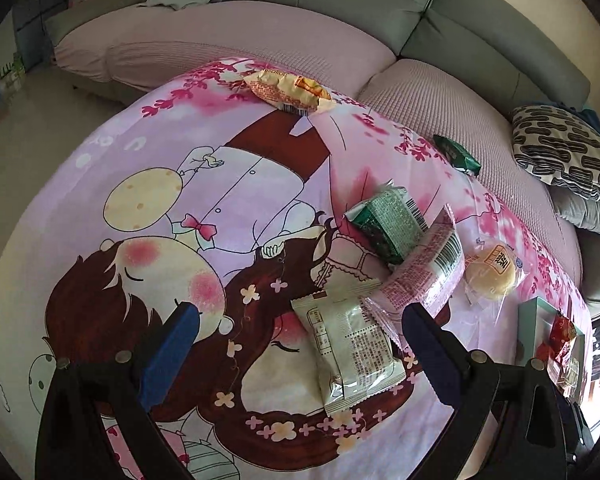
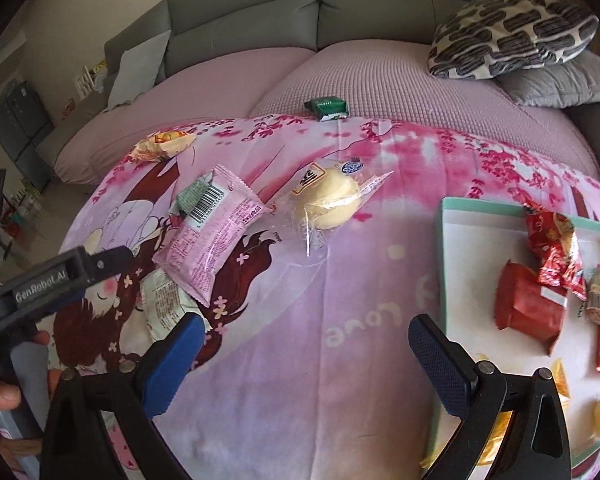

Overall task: Organize snacks
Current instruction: 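Move both tools toward the pink wafer bag and beige packet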

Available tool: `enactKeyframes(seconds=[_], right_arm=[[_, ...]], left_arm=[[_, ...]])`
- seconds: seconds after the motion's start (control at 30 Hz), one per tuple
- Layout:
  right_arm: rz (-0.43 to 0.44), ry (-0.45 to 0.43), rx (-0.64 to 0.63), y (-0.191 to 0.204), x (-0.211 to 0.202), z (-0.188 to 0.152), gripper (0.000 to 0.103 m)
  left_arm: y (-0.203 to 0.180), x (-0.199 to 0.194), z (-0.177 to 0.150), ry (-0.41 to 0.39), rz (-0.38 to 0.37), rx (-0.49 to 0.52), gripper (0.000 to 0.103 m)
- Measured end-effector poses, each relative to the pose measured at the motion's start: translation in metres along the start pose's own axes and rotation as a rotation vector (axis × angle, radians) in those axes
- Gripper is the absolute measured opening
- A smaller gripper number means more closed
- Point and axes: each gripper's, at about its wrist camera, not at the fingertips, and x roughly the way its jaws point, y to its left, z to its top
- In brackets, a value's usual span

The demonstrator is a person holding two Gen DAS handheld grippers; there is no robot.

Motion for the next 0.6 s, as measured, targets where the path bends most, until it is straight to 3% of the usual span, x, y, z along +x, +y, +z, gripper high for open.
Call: enactKeyframes(seconds=[0.27,0.6], right_arm=[[0.076,0.112,0.133,0.013,0.031,0.030,0.103],[0.010,0.189,0.153,0.041,0.062,0.063,0.103]], left_arm=[[0.002,0.020,0.001,0.061,0.020,0.024,0.101],[0.010,0.023,0.006,0.078,0.009,0.011,0.101]])
